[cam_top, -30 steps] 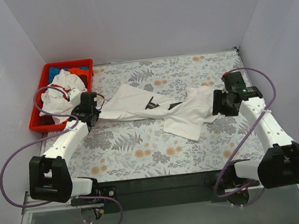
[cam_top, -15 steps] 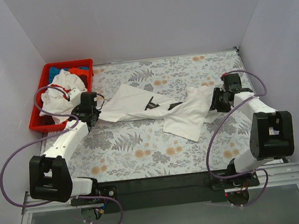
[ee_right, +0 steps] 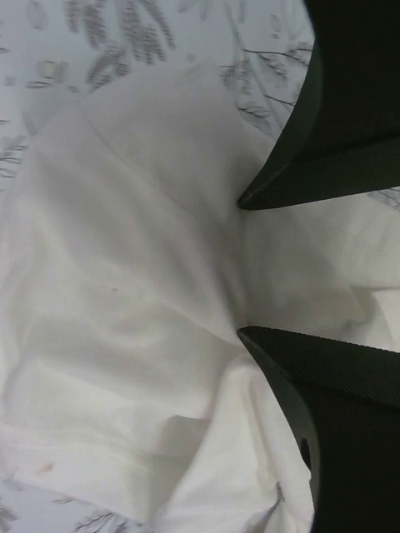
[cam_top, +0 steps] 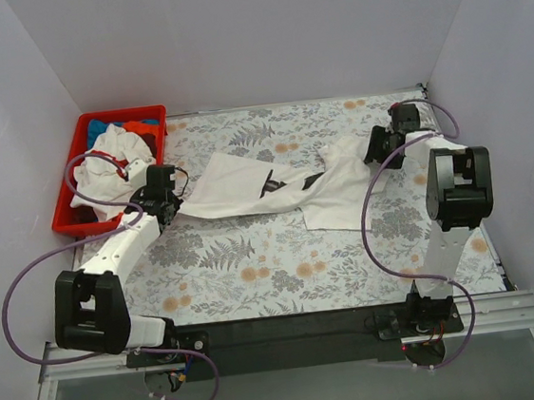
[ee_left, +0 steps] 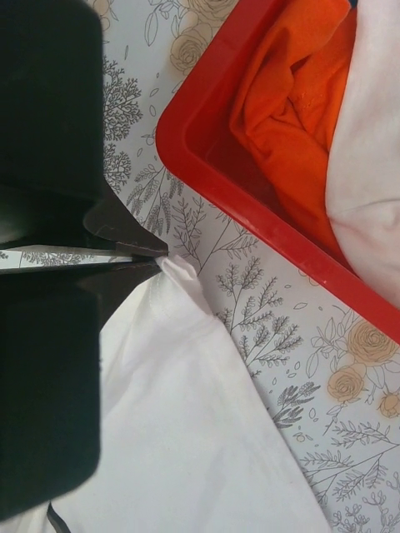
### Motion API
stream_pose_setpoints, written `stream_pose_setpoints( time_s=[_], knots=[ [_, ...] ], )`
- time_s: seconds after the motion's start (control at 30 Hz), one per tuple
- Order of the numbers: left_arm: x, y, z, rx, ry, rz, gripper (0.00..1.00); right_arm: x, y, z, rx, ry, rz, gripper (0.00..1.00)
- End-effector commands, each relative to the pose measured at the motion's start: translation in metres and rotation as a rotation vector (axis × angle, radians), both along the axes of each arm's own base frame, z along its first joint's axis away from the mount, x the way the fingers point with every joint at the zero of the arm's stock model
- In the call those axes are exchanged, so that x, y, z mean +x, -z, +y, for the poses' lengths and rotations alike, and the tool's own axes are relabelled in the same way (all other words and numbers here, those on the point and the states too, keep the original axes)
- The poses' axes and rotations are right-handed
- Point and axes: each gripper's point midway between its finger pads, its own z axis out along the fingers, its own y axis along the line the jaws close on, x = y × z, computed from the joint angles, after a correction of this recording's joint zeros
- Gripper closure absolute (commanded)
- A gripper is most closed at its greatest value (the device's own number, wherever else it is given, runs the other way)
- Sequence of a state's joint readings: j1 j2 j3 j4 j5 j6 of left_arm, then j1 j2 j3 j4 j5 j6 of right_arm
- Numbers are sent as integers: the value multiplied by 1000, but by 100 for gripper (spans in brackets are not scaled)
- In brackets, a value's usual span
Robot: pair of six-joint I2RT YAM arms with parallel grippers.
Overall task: Fold and stack the t-shirts
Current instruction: Flatten the tshirt out
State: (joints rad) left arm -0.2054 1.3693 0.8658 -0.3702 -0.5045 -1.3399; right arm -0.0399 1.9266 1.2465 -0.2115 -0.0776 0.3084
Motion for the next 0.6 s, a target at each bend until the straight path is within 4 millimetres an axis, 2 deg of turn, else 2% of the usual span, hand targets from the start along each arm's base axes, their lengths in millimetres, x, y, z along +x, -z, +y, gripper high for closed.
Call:
stream_pose_setpoints(
  time_s=[0.0,0.03,0.1,0.13,0.17,0.2,0.27,0.3,0.33,0.37,0.4,0.47,0.5,0.57],
  knots=[
    [4,-3,-1,-19,0,-16,100,43,-13,-22,-75,6,-37,34],
    [4,-1,-3,-28,5,-11,100,48,-21,-21,-73,-9,-39,31],
    [6,3,-10,-52,29,2,100,45,-34,-17,-70,-25,-22,28],
    [7,4,-12,-58,37,5,100,40,-37,-15,-70,-28,-15,26],
    [7,5,-14,-67,46,12,100,31,-52,-12,-77,-30,-24,25],
    [7,6,-15,-70,49,16,100,20,-55,-10,-85,-26,-13,24],
    [8,6,-17,-77,53,17,100,-17,-42,-6,-124,-24,60,24],
    [8,6,-18,-82,57,16,100,-41,-57,1,-158,-35,42,23],
    [8,6,-19,-86,60,16,100,-45,-55,-2,-172,-27,60,23],
    [8,6,-19,-87,61,15,100,-72,-39,4,-182,-48,120,23],
    [8,6,-20,-93,64,15,100,-86,-48,7,-179,-49,117,23],
    [8,5,-20,-94,65,13,100,-121,-31,18,-183,-79,178,24],
    [9,4,-20,-95,65,10,100,-132,-35,21,-185,-82,170,24],
    [9,3,-20,-93,63,6,100,-153,-32,32,-186,-100,184,24]
  ],
)
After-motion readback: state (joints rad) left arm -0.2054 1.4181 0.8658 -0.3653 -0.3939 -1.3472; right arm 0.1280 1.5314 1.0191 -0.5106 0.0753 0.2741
